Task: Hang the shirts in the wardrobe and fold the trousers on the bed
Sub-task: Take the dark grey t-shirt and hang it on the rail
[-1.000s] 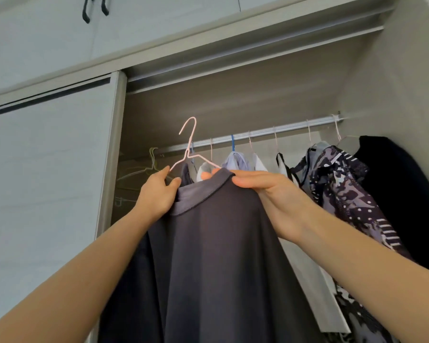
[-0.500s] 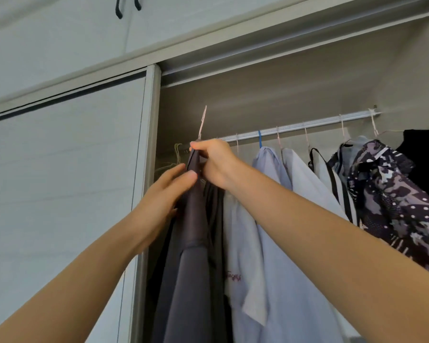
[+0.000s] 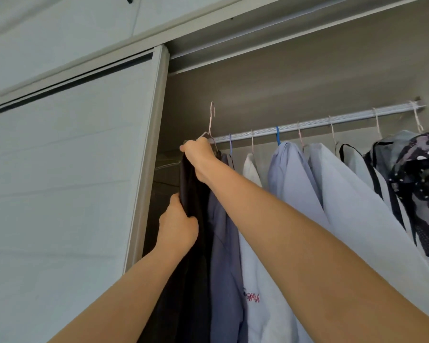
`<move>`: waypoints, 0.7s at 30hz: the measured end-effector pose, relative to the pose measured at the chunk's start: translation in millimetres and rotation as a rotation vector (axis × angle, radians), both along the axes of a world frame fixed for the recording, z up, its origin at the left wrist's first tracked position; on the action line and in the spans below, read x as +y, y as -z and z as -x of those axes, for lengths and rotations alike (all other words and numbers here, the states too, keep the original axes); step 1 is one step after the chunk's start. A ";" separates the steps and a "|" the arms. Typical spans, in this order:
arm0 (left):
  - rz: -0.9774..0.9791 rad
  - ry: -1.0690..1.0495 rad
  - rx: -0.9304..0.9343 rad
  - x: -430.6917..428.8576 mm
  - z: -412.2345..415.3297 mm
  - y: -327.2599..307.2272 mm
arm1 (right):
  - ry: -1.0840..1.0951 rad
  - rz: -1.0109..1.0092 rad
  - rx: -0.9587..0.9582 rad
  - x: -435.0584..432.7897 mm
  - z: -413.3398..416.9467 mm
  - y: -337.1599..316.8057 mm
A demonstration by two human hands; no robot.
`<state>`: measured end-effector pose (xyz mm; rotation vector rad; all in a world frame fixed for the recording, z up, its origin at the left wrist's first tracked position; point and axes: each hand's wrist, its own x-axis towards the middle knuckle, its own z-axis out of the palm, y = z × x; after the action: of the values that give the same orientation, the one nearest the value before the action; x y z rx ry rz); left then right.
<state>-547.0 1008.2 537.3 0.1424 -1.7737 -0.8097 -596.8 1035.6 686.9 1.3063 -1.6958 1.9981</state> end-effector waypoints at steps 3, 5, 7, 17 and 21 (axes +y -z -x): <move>-0.043 -0.021 0.019 -9.3 21.1 -2.0 | 0.049 0.005 -0.003 -16.0 17.6 -10.4; -0.084 -0.014 0.035 -15.5 31.8 -5.5 | 0.097 -0.008 0.013 -25.8 31.0 -16.4; -0.125 0.006 0.049 -20.5 39.9 -6.0 | 0.131 -0.026 0.034 -33.7 45.3 -19.4; -0.174 0.030 0.048 -35.3 60.5 -1.1 | 0.226 -0.153 0.081 -64.1 79.6 -15.9; -0.194 0.001 0.013 -39.2 62.8 3.7 | 0.246 -0.204 0.111 -67.9 90.4 -6.4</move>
<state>-609.8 969.0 533.6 0.2637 -1.6811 -0.9806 -687.2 967.8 693.3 1.1760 -1.9409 1.6238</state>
